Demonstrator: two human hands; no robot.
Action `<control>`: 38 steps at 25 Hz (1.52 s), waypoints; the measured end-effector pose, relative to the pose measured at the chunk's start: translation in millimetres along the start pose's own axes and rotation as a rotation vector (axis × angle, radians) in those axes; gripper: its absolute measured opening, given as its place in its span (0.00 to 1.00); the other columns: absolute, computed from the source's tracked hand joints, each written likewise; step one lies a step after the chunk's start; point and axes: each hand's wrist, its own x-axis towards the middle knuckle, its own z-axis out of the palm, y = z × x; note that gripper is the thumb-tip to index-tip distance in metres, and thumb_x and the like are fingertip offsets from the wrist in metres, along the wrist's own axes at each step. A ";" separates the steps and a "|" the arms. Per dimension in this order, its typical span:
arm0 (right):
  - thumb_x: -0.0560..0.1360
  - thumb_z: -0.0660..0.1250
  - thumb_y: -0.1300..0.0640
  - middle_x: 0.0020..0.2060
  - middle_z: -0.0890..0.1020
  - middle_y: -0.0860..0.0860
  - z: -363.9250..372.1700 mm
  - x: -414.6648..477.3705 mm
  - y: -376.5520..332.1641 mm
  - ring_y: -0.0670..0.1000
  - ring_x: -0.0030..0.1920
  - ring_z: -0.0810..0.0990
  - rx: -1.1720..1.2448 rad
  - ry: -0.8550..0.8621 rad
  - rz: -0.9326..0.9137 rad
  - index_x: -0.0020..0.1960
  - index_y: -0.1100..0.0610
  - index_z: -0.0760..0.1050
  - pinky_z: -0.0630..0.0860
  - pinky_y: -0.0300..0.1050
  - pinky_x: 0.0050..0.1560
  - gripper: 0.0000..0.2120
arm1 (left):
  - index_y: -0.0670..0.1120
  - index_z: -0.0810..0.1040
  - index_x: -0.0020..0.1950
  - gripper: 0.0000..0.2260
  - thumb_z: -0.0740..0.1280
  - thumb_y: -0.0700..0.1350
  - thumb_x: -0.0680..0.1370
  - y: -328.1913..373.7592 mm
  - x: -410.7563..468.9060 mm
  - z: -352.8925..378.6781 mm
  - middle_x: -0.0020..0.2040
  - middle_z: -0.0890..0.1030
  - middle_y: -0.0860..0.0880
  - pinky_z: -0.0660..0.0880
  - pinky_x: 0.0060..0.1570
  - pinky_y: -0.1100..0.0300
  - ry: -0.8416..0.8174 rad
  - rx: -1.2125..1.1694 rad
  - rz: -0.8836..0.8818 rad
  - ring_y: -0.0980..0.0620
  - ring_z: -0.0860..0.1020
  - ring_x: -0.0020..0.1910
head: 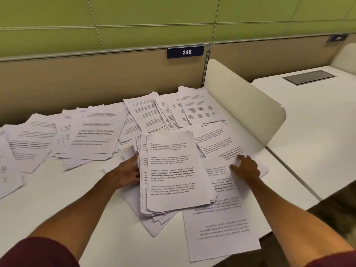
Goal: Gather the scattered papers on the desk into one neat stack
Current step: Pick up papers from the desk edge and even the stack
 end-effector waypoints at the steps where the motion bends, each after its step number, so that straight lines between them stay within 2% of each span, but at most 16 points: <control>1: 0.75 0.67 0.45 0.64 0.73 0.58 1.1 2.6 0.4 0.62 0.67 0.69 -0.027 -0.015 0.015 0.68 0.53 0.71 0.68 0.58 0.64 0.24 | 0.48 0.76 0.62 0.26 0.53 0.66 0.78 1.9 2.6 -3.2 0.55 0.83 0.43 0.77 0.48 0.44 -0.018 -0.069 -0.029 0.39 0.80 0.53; 4: 0.70 0.71 0.39 0.64 0.72 0.58 0.9 10.5 -0.6 0.63 0.68 0.67 0.019 0.078 0.048 0.66 0.52 0.71 0.64 0.60 0.65 0.30 | 0.49 0.78 0.59 0.36 0.49 0.75 0.72 8.4 9.8 -10.7 0.55 0.84 0.42 0.79 0.47 0.42 -0.053 -0.132 -0.059 0.37 0.82 0.52; 7: 0.65 0.74 0.37 0.65 0.72 0.60 -4.0 19.7 12.4 0.63 0.69 0.66 0.028 0.071 0.133 0.67 0.56 0.69 0.64 0.62 0.66 0.38 | 0.46 0.77 0.61 0.34 0.53 0.72 0.74 11.9 8.1 -14.2 0.58 0.82 0.40 0.79 0.48 0.40 -0.006 -0.067 -0.072 0.36 0.80 0.55; 8: 0.63 0.75 0.35 0.65 0.71 0.60 -4.7 22.4 15.4 0.63 0.69 0.67 0.001 0.036 0.158 0.67 0.58 0.68 0.65 0.62 0.65 0.42 | 0.45 0.76 0.62 0.29 0.56 0.67 0.77 12.1 5.5 -13.1 0.58 0.82 0.39 0.79 0.50 0.40 -0.011 -0.030 -0.080 0.36 0.80 0.55; 10: 0.59 0.75 0.31 0.65 0.70 0.61 -4.5 26.1 16.2 0.63 0.68 0.66 -0.068 -0.006 0.180 0.68 0.60 0.66 0.66 0.61 0.64 0.49 | 0.43 0.73 0.67 0.17 0.63 0.48 0.80 11.0 2.3 -9.6 0.61 0.80 0.39 0.78 0.53 0.40 -0.043 0.075 -0.072 0.38 0.81 0.54; 11: 0.57 0.75 0.30 0.65 0.69 0.61 -4.4 27.0 14.4 0.62 0.68 0.66 -0.092 -0.018 0.190 0.68 0.61 0.65 0.65 0.61 0.65 0.52 | 0.43 0.72 0.68 0.18 0.65 0.38 0.78 9.0 2.9 -8.6 0.62 0.79 0.39 0.78 0.54 0.40 -0.047 0.143 -0.045 0.39 0.82 0.54; 13: 0.55 0.77 0.30 0.65 0.69 0.61 -5.1 28.4 8.5 0.62 0.68 0.65 -0.104 -0.049 0.214 0.68 0.61 0.64 0.63 0.61 0.66 0.54 | 0.46 0.69 0.69 0.27 0.67 0.27 0.74 7.1 1.8 -5.0 0.63 0.79 0.40 0.80 0.50 0.42 -0.044 0.246 0.012 0.40 0.82 0.54; 17: 0.57 0.80 0.39 0.65 0.69 0.61 -9.0 31.5 -0.2 0.63 0.69 0.66 -0.032 -0.140 0.235 0.68 0.61 0.63 0.64 0.62 0.67 0.50 | 0.54 0.65 0.71 0.36 0.64 0.23 0.72 6.5 -3.7 2.1 0.62 0.79 0.41 0.82 0.43 0.44 -0.036 0.235 0.053 0.38 0.79 0.58; 20: 0.59 0.80 0.40 0.62 0.72 0.59 -14.7 35.1 -2.1 0.62 0.65 0.71 0.135 -0.159 0.164 0.66 0.61 0.64 0.72 0.59 0.65 0.46 | 0.50 0.66 0.72 0.33 0.64 0.23 0.73 7.3 -3.2 4.0 0.63 0.78 0.40 0.81 0.44 0.43 0.026 0.224 0.059 0.36 0.78 0.59; 23: 0.65 0.76 0.40 0.55 0.75 0.58 -24.0 35.0 1.1 0.60 0.54 0.78 0.473 -0.169 0.225 0.65 0.62 0.60 0.79 0.56 0.53 0.42 | 0.41 0.68 0.70 0.24 0.61 0.25 0.76 5.5 -2.5 6.6 0.65 0.76 0.36 0.77 0.53 0.38 0.055 0.146 0.060 0.35 0.78 0.58; 26: 0.68 0.72 0.49 0.51 0.80 0.60 -23.1 31.8 10.6 0.57 0.43 0.80 0.506 -0.238 0.179 0.58 0.64 0.69 0.78 0.47 0.39 0.27 | 0.41 0.68 0.71 0.24 0.57 0.25 0.77 0.9 -1.9 7.6 0.66 0.75 0.36 0.72 0.59 0.35 0.032 0.048 0.062 0.34 0.76 0.61; 28: 0.68 0.73 0.59 0.52 0.81 0.62 -20.3 29.8 16.4 0.62 0.47 0.82 0.612 -0.263 0.136 0.59 0.65 0.73 0.82 0.54 0.45 0.22 | 0.43 0.67 0.72 0.26 0.55 0.24 0.77 -0.6 -1.6 6.3 0.67 0.74 0.36 0.69 0.63 0.34 0.006 0.019 0.061 0.34 0.73 0.65; 30: 0.68 0.75 0.65 0.54 0.82 0.61 -19.7 25.7 21.2 0.65 0.52 0.82 0.693 -0.284 0.052 0.59 0.63 0.74 0.80 0.62 0.54 0.21 | 0.46 0.67 0.73 0.27 0.55 0.25 0.78 -0.4 -2.1 6.5 0.68 0.74 0.37 0.67 0.63 0.32 -0.020 0.020 0.056 0.34 0.73 0.66; 32: 0.68 0.75 0.66 0.54 0.83 0.59 -21.1 21.2 24.2 0.63 0.51 0.83 0.717 -0.283 -0.034 0.56 0.59 0.76 0.80 0.64 0.53 0.19 | 0.46 0.66 0.73 0.27 0.55 0.25 0.78 -0.2 -3.1 7.7 0.68 0.74 0.37 0.68 0.62 0.32 -0.026 0.027 0.066 0.34 0.73 0.66; 36: 0.68 0.75 0.67 0.54 0.83 0.61 -28.0 15.6 31.7 0.58 0.45 0.83 0.904 -0.014 -0.065 0.57 0.61 0.77 0.83 0.52 0.47 0.19 | 0.46 0.67 0.72 0.27 0.55 0.24 0.78 -2.9 -3.8 12.0 0.66 0.74 0.37 0.78 0.48 0.37 0.000 -0.016 0.115 0.35 0.76 0.60; 38: 0.69 0.74 0.69 0.54 0.83 0.61 -40.2 15.8 36.0 0.57 0.47 0.82 1.097 0.129 -0.043 0.60 0.63 0.76 0.80 0.53 0.52 0.20 | 0.47 0.70 0.69 0.26 0.56 0.24 0.77 -3.3 -3.8 14.6 0.65 0.76 0.37 0.80 0.43 0.40 -0.007 -0.028 0.126 0.37 0.78 0.55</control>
